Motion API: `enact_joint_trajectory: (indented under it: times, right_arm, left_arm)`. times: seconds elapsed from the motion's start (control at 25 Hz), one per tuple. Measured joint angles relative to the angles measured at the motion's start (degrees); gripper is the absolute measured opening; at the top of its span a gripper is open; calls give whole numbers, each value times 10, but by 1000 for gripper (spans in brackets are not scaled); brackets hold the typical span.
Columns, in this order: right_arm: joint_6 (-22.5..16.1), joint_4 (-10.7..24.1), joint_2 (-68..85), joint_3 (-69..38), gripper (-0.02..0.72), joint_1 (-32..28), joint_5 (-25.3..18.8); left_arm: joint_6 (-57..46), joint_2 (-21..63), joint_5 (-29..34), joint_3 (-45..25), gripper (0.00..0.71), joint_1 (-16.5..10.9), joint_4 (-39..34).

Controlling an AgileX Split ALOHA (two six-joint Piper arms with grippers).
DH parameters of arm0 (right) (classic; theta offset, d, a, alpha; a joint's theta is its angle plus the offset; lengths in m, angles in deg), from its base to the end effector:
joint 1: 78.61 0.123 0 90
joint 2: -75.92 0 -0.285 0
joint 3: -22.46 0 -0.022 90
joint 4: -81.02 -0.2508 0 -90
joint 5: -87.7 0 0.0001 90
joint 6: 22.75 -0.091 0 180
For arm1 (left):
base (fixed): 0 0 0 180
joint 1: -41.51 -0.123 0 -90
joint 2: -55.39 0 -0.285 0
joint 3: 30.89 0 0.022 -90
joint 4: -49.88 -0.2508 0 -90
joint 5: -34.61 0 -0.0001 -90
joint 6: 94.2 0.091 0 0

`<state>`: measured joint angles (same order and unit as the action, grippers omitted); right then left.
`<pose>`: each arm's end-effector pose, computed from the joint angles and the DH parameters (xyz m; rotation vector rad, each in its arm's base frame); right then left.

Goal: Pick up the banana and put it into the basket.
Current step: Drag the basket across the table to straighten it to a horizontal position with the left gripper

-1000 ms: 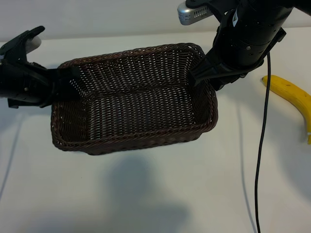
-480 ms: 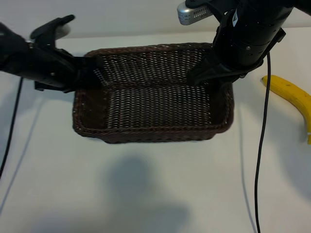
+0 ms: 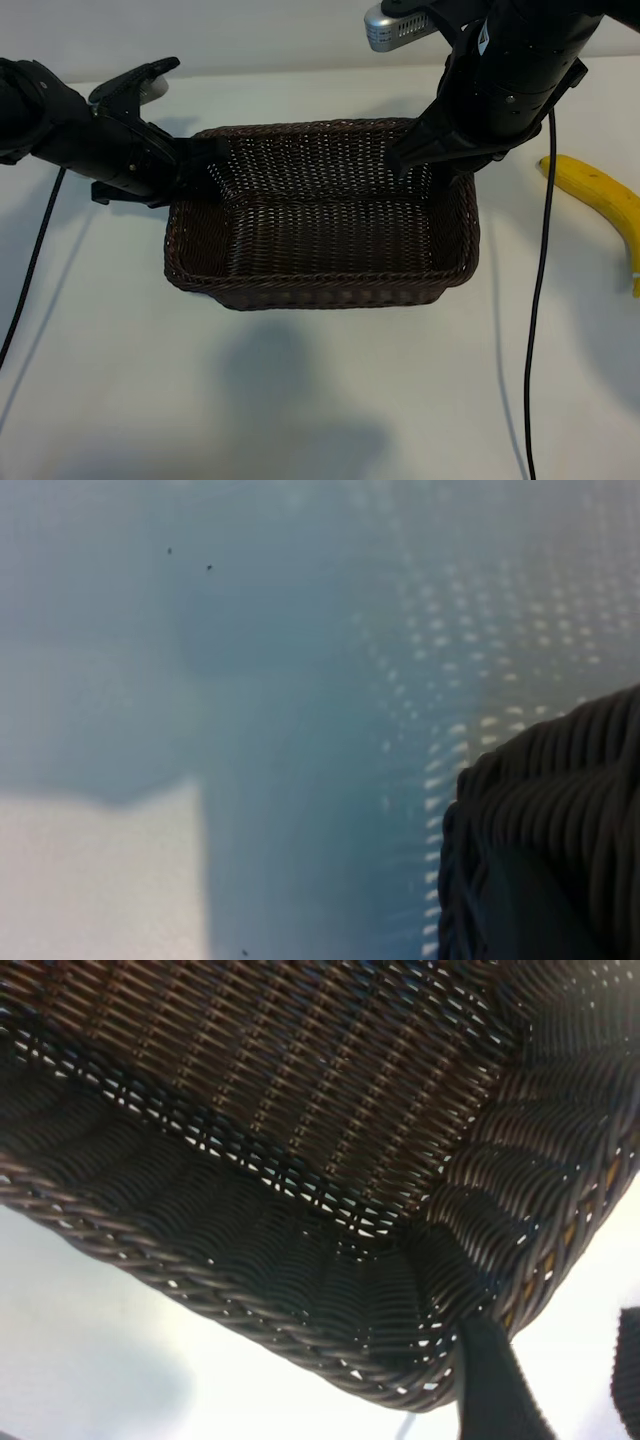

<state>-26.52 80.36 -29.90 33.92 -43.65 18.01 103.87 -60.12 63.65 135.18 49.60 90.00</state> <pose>0.2898 0.2039 0.3126 -0.7705 2.7739 0.1492 0.3626 -0.0804 0.1612 -0.1342 2.6883 -0.5707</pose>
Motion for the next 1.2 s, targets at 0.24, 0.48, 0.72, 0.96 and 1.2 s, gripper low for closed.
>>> enact_joint_trajectory:
  times: [0.24, 0.48, 0.72, 0.96, 1.2]
  right_arm:
    - [0, 0, 0, 0, 317, 0, 0]
    - [0, 0, 0, 0, 317, 0, 0]
    - [0, 0, 0, 0, 317, 0, 0]
    - [1, 0, 0, 0, 317, 0, 0]
    - [1, 2, 0, 0, 317, 0, 0]
  left_arm:
    - [2, 0, -6, 0, 168, 0, 0]
    - [4, 0, -7, 0, 168, 0, 0]
    - [4, 0, -7, 0, 189, 0, 1]
    - [3, 0, -6, 1, 403, 0, 12]
    - [2, 0, 8, 4, 566, 0, 16]
